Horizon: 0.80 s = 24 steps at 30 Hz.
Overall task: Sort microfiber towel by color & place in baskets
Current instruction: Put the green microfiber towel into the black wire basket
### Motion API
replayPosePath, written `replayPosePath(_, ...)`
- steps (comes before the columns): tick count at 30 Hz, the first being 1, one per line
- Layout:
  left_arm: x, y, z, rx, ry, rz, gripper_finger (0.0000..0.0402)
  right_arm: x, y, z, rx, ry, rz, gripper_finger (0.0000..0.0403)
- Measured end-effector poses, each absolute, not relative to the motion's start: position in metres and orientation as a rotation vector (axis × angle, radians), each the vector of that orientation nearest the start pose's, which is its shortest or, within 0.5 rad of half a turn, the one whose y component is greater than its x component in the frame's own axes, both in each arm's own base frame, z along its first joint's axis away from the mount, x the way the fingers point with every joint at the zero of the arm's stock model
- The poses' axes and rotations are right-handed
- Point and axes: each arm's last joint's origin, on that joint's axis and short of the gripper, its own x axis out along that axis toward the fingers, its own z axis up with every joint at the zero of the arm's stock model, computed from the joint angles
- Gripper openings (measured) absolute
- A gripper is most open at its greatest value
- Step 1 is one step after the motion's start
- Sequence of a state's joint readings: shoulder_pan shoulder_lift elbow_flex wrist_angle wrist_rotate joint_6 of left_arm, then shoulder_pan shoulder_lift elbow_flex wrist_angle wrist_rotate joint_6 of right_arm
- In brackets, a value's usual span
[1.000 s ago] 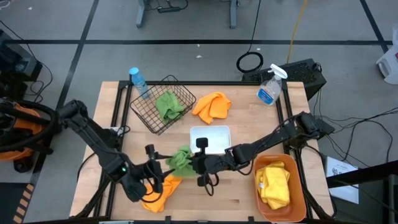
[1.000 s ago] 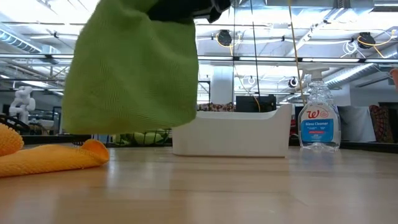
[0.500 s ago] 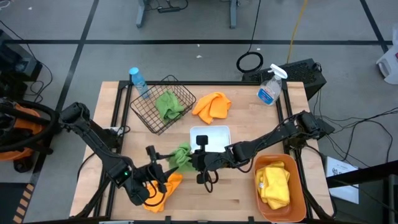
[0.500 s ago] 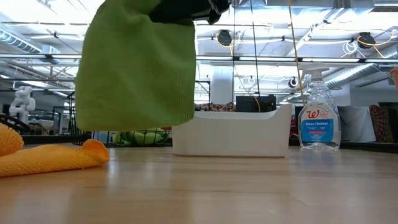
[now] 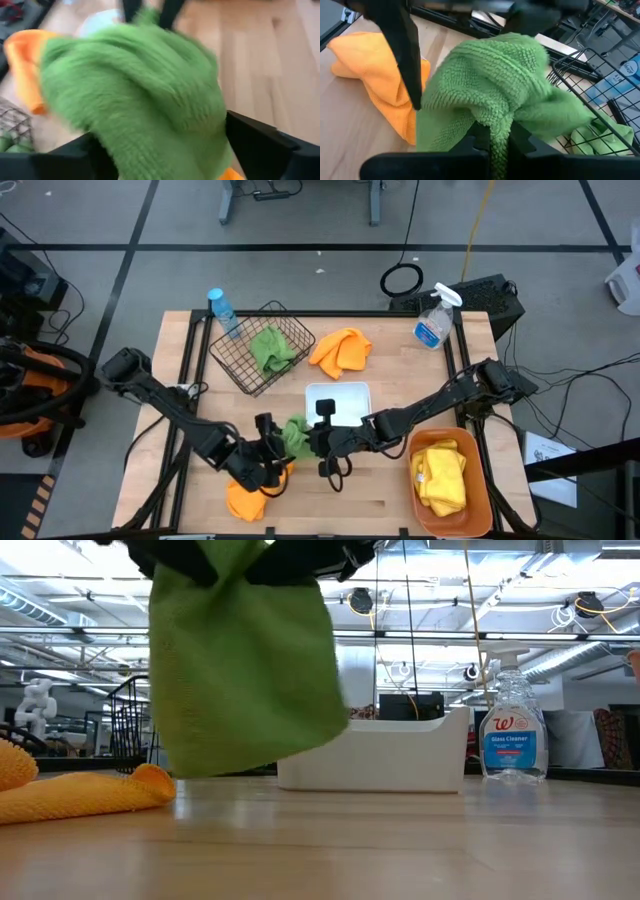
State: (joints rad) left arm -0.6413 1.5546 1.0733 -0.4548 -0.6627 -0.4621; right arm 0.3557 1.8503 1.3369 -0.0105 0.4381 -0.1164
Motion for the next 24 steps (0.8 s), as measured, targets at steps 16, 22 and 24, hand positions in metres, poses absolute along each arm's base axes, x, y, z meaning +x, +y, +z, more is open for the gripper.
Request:
replayPosePath(16, 0.266, -0.171, 0.239, 0.333, 0.703, 0.091, 0.0018, 0.386, 0.138, 0.243, -0.282, 0.558, 0.043, 0.0111)
replayPosePath(22, 0.244, -0.152, 0.275, 0.416, 0.659, 0.087, 0.0008, 0.358, 0.138, 0.264, -0.251, 0.657, 0.021, 0.0185)
replayPosePath(24, 0.232, -0.14, 0.296, 0.398, 0.61, 0.091, 0.0008, 0.346, 0.137, 0.273, -0.223, 0.686, 0.013, 0.0201)
